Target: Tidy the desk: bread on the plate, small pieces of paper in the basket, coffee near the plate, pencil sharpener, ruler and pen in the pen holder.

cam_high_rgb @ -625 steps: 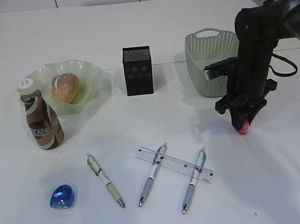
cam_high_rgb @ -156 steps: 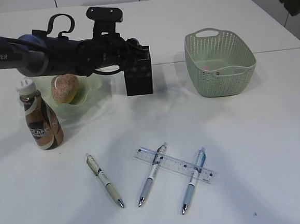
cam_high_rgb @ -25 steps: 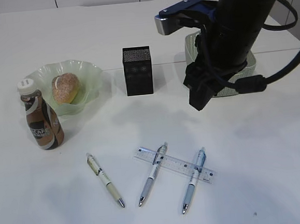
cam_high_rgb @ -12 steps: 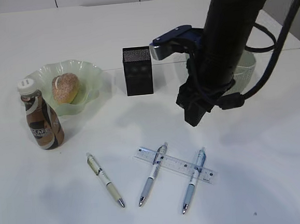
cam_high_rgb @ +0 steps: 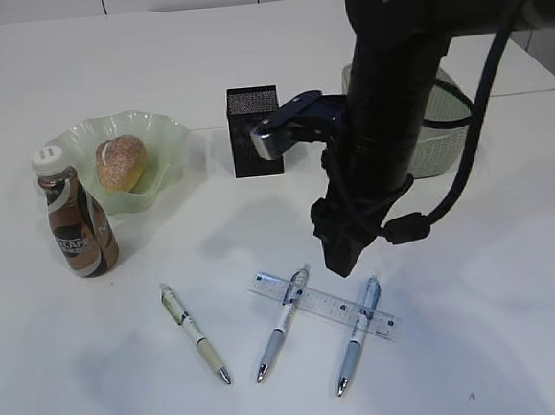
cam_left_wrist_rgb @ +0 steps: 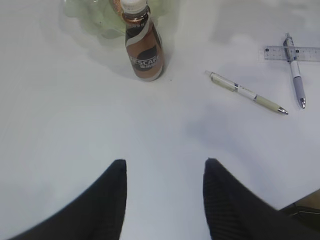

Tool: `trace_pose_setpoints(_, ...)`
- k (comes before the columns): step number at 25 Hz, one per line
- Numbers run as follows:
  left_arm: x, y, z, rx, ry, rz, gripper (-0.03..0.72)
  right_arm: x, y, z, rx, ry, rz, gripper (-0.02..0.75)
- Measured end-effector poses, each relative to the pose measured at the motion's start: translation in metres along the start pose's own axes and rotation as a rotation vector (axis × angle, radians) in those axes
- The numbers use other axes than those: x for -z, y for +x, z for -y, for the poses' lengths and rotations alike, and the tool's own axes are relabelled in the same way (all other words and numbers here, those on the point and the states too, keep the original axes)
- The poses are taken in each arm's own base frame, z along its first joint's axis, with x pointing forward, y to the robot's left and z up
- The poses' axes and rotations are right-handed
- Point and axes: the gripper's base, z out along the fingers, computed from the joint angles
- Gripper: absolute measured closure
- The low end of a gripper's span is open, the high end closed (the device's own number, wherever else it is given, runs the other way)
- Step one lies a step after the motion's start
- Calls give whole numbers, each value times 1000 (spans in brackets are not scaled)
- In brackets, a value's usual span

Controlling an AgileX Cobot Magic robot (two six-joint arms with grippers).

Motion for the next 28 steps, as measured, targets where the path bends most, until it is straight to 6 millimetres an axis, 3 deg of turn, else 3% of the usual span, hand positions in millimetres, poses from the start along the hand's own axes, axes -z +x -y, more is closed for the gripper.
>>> trace_pose_setpoints(5, 0, 0, -1, -5, -7, 0, 340, -6, -6, -14, 81, -11, -11, 214)
trace_pose_setpoints(17, 0, 0, -1, -6, -9, -2, 340, -48, -13, -6, 82, -32, -64, 214)
trace_pose_setpoints(22, 0, 0, -1, -6, -9, -2, 340, -48, -13, -6, 82, -32, -64, 214)
trace_pose_setpoints(23, 0, 0, -1, -6, -9, -2, 340, -66, -15, -2, 89, -26, -91, 214)
trace_pose_setpoints(28, 0, 0, -1, -6, -9, -2, 340, -75, -16, 1, 101, -17, -91, 214)
